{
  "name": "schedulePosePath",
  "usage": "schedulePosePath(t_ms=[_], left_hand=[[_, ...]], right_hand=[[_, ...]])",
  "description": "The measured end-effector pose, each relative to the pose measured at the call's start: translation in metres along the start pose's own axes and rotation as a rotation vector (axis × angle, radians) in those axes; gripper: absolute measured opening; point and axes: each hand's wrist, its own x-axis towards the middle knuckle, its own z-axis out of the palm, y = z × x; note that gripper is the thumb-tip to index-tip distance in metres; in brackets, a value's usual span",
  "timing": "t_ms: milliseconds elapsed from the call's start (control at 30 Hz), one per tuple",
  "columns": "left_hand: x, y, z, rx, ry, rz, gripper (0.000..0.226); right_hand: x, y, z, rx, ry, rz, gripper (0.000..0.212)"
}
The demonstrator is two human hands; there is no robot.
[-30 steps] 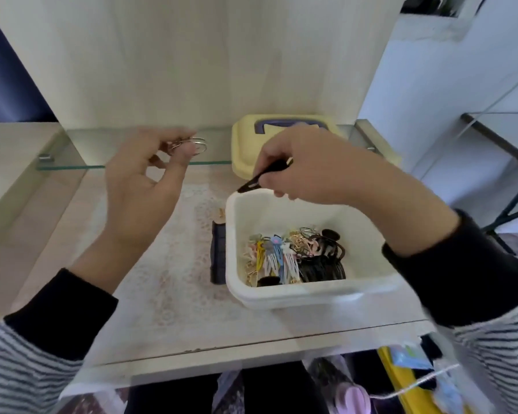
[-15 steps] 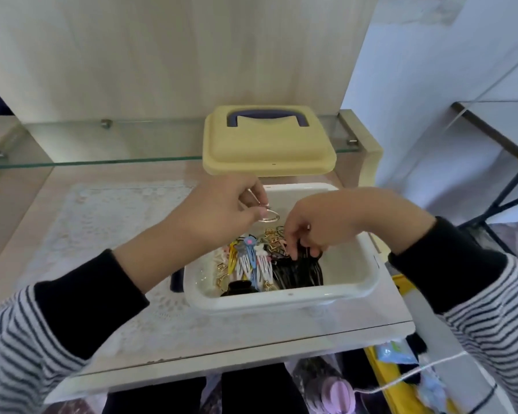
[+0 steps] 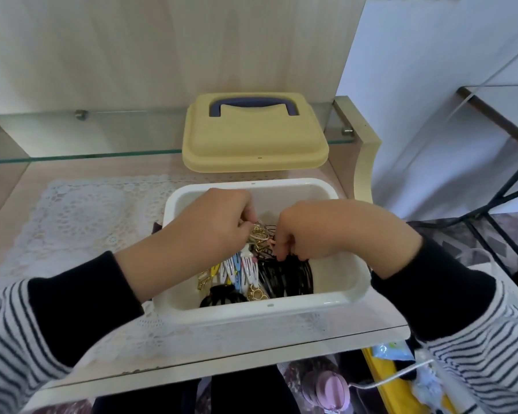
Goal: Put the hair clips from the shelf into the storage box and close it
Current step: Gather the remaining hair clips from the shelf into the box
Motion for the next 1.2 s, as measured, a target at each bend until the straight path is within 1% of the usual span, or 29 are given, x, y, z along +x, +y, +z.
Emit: schedulePosePath(t_ms=[100, 167, 233, 300, 367, 433, 567, 667, 800, 867, 1000, 1100, 1200], left_hand=[[0.002, 0.002, 0.006, 0.077, -0.006, 0.018, 0.008], [0.003, 0.002, 0.009, 0.140, 0.000, 0.050, 0.008], [0.004, 0.001, 0.009, 0.176, 0.016, 0.074, 0.010], [0.005, 0.000, 0.009, 0.198, 0.036, 0.084, 0.010], [0.006, 0.000, 0.010, 0.209, 0.042, 0.087, 0.010], [0.007, -0.001, 0.011, 0.224, 0.024, 0.083, 0.011], [0.009, -0.002, 0.012, 0.223, 0.004, 0.074, 0.013], [0.010, -0.002, 0.012, 0.212, 0.000, 0.080, 0.015], [0.005, -0.002, 0.009, 0.181, 0.007, 0.092, 0.024], [-0.001, -0.002, 0.005, 0.207, 0.038, 0.121, 0.028], [-0.014, -0.004, -0.006, 0.267, 0.200, 0.194, 0.028], [-0.020, -0.011, -0.012, 0.165, 0.344, 0.248, 0.023], [-0.022, -0.024, -0.016, 0.100, 0.442, 0.295, 0.020]], right_hand=[[-0.012, 0.004, -0.011, -0.019, 0.193, 0.016, 0.033], [-0.017, 0.013, -0.016, 0.090, 0.351, 0.014, 0.032], [-0.018, 0.023, -0.016, 0.244, 0.523, -0.043, 0.029], [-0.014, 0.031, -0.011, 0.344, 0.719, -0.115, 0.026], [-0.009, 0.038, -0.002, 0.430, 0.879, -0.155, 0.023], [-0.005, 0.043, 0.009, 0.528, 0.976, -0.154, 0.023], [0.001, 0.047, 0.026, 0.683, 1.094, -0.134, 0.025], [0.004, 0.047, 0.034, 0.785, 1.159, -0.114, 0.025], [0.002, 0.045, 0.041, 0.852, 1.143, -0.053, 0.024], [0.001, 0.045, 0.046, 0.895, 1.131, -0.024, 0.024], [-0.001, 0.046, 0.053, 1.014, 1.101, 0.043, 0.023], [-0.004, 0.045, 0.055, 1.101, 1.064, 0.090, 0.023], [-0.007, 0.043, 0.055, 1.142, 1.047, 0.109, 0.023]])
